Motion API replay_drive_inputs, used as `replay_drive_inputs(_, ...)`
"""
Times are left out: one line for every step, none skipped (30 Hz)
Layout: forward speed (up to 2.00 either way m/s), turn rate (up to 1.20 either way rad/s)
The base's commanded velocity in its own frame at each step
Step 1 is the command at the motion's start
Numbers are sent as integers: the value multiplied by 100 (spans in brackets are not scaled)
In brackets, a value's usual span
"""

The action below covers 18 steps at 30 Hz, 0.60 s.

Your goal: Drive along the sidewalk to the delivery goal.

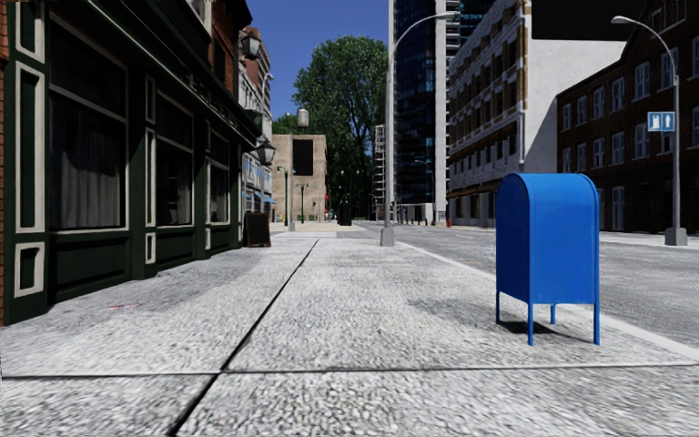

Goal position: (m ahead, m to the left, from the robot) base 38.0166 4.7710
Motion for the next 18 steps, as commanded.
replay_drive_inputs(200,0)
replay_drive_inputs(200,0)
replay_drive_inputs(200,0)
replay_drive_inputs(200,0)
replay_drive_inputs(200,0)
replay_drive_inputs(200,0)
replay_drive_inputs(200,0)
replay_drive_inputs(200,0)
replay_drive_inputs(200,0)
replay_drive_inputs(200,0)
replay_drive_inputs(200,0)
replay_drive_inputs(200,0)
replay_drive_inputs(200,0)
replay_drive_inputs(200,0)
replay_drive_inputs(200,0)
replay_drive_inputs(200,0)
replay_drive_inputs(200,0)
replay_drive_inputs(200,0)
